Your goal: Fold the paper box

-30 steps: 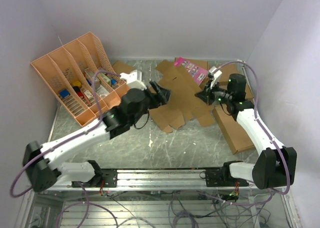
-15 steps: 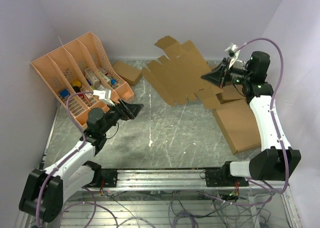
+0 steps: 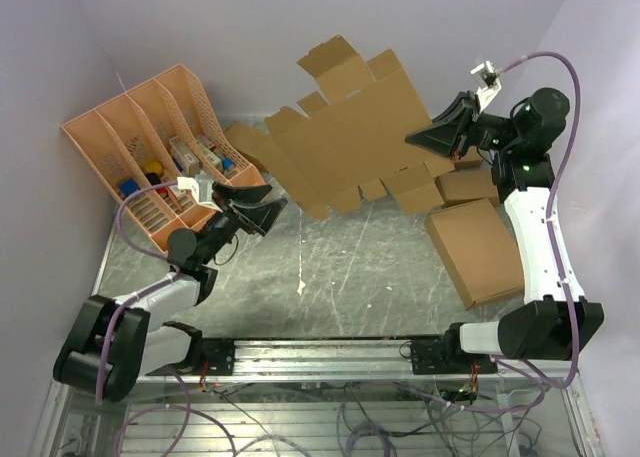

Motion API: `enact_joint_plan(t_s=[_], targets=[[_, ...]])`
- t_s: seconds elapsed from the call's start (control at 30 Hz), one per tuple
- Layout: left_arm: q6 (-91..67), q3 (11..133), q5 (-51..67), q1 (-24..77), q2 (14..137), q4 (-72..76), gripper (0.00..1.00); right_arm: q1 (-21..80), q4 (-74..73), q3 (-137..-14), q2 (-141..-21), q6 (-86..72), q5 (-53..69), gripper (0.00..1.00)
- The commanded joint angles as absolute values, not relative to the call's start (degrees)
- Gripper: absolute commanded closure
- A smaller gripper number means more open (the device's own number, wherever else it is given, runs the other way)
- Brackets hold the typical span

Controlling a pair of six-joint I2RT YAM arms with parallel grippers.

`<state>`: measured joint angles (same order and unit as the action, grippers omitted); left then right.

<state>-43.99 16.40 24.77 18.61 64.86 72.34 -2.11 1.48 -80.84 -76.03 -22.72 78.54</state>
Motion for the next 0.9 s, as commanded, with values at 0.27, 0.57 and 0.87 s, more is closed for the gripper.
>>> enact_joint_plan(t_s=[0.27,0.57,0.87], targets=[[-55.3,24.2,32.9,17.0,76.1,98.5,0.05,-2.5,42.6,-78.0,-77.0,-59.8,81.8,1.00],[-64.9,33.0,43.9,14.5,78.6,98.8,0.05,-2.5,35.8,-78.2,-76.3,-53.4,82.8,1.00],[-65.6,32.8,42.1,14.5,75.4,98.7,0.77,-2.5,29.2,-77.0,-76.7,-47.7,81.4,1.00]])
